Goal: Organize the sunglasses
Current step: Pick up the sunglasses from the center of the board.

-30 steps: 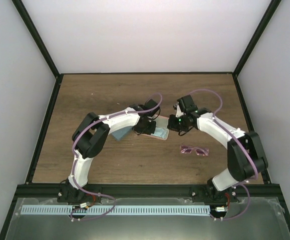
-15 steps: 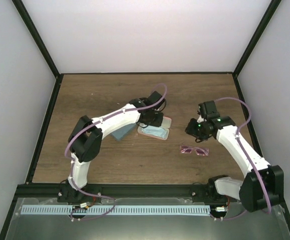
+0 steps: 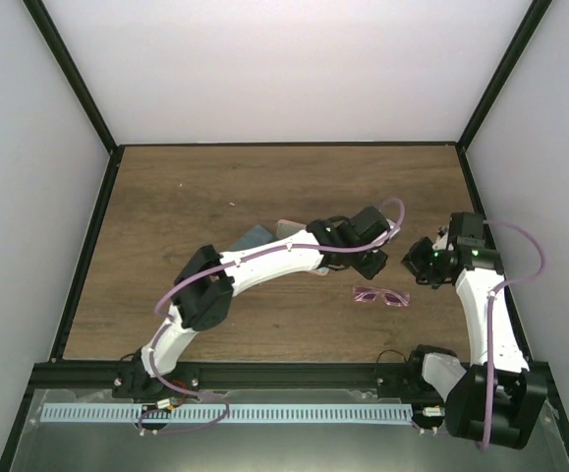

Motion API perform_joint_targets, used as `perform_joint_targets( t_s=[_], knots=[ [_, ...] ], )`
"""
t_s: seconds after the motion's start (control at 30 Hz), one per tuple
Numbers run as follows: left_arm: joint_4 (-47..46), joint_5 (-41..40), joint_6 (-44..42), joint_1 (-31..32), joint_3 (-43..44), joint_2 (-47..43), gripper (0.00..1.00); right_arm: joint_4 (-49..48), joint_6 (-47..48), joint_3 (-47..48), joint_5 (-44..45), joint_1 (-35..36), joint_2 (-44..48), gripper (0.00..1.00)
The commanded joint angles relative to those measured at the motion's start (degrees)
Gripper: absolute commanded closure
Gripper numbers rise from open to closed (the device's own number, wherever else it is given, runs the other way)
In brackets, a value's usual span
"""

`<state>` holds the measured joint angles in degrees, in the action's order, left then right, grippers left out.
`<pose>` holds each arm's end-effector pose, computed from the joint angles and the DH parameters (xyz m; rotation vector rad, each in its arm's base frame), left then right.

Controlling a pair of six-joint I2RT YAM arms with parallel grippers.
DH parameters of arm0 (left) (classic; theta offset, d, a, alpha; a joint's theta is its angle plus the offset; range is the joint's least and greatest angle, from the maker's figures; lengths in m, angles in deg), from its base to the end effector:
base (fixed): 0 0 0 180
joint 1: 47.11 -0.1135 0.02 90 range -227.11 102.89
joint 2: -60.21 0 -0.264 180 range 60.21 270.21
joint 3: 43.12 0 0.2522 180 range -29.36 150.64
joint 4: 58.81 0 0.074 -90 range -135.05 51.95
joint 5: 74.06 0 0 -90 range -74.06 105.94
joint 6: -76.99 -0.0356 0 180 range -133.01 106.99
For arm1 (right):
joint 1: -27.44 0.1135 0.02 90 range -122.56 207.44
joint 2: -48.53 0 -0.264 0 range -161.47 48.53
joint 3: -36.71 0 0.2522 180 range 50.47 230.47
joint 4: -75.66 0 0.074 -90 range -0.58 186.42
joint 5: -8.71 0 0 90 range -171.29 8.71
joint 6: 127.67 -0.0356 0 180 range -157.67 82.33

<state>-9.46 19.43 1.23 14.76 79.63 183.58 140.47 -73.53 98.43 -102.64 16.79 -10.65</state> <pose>0.2281 -0.4312 0.2474 1.0575 2.3258 -0.6349 0.1857 -0.0217 0.2565 0.9438 2.5120 0.6375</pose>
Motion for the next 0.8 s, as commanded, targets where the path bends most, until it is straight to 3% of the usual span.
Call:
perform_joint_targets(
  t_s=[0.0, 0.13, 0.3, 0.77],
  knots=[
    [3.39, 2.39, -1.87, -1.19, 5.32, 6.15, 0.69, -2.57, 0.52, -5.12, -14.28, -0.39, 3.5, 0.99],
    [5.48, 2.64, -0.38, -1.24, 5.64, 8.27, 0.73, -5.29, -0.75, -14.29, -22.98, -0.35, 4.32, 0.99],
    [6.9, 0.41, 0.94, -1.37, 3.69, 8.92, 0.77, -7.34, -1.58, -18.29, -20.88, -0.38, 6.18, 0.99],
    [8.42, -0.29, 0.65, -1.66, 2.77, 8.11, 0.79, -16.63, 0.11, -19.38, -14.99, -0.5, -3.36, 0.99]
  ],
)
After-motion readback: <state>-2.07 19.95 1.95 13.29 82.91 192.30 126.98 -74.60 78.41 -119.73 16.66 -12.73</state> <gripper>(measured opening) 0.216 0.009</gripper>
